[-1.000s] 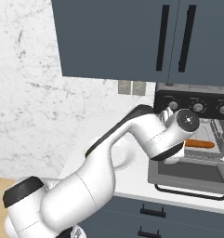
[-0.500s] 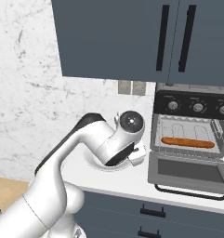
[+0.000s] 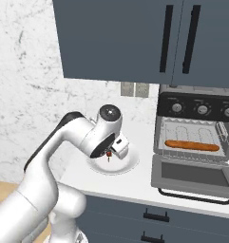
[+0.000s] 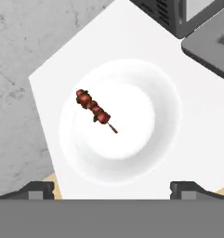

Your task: Pick up the kebab skewer and baguette bread, and place them inside the toaster oven. Close the toaster oven door and start by setting the timer.

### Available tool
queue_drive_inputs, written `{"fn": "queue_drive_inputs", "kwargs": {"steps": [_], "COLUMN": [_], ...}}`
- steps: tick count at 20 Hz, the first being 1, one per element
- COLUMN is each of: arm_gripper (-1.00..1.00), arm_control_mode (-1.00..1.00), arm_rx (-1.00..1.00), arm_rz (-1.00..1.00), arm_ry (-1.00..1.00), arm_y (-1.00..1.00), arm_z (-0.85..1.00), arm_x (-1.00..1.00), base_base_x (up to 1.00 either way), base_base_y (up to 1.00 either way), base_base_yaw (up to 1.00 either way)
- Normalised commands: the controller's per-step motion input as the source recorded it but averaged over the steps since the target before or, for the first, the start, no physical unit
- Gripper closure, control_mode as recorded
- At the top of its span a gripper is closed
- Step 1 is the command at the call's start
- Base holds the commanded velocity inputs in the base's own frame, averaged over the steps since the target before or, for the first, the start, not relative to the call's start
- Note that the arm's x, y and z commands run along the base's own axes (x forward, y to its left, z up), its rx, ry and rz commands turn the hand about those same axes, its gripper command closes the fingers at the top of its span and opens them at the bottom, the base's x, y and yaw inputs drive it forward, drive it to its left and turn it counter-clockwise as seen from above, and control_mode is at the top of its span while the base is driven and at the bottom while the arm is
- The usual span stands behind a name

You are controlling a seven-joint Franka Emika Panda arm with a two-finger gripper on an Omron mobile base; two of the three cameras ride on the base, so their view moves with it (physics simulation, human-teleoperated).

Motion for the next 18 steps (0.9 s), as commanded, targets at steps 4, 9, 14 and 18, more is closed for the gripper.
{"fn": "queue_drive_inputs", "kwargs": {"steps": [4,9,14,18], "arm_gripper": [-1.00,-1.00,-1.00,-1.00], "arm_control_mode": [-1.00,-1.00,-1.00,-1.00], "arm_rx": [-0.21,-0.24,-0.21,-0.03], "arm_rz": [0.33,0.25,0.09,0.11], "arm_ry": [0.10,0.15,0.05,0.01], "arm_y": [0.27,0.00,0.00,-0.05], "arm_z": [-0.17,-0.45,-0.82,-0.69], "arm_x": [0.67,0.48,0.04,0.22], "base_base_x": [0.00,0.00,0.00,0.00], "base_base_y": [0.00,0.00,0.00,0.00], "base_base_yaw": [0.00,0.00,0.00,0.00]}}
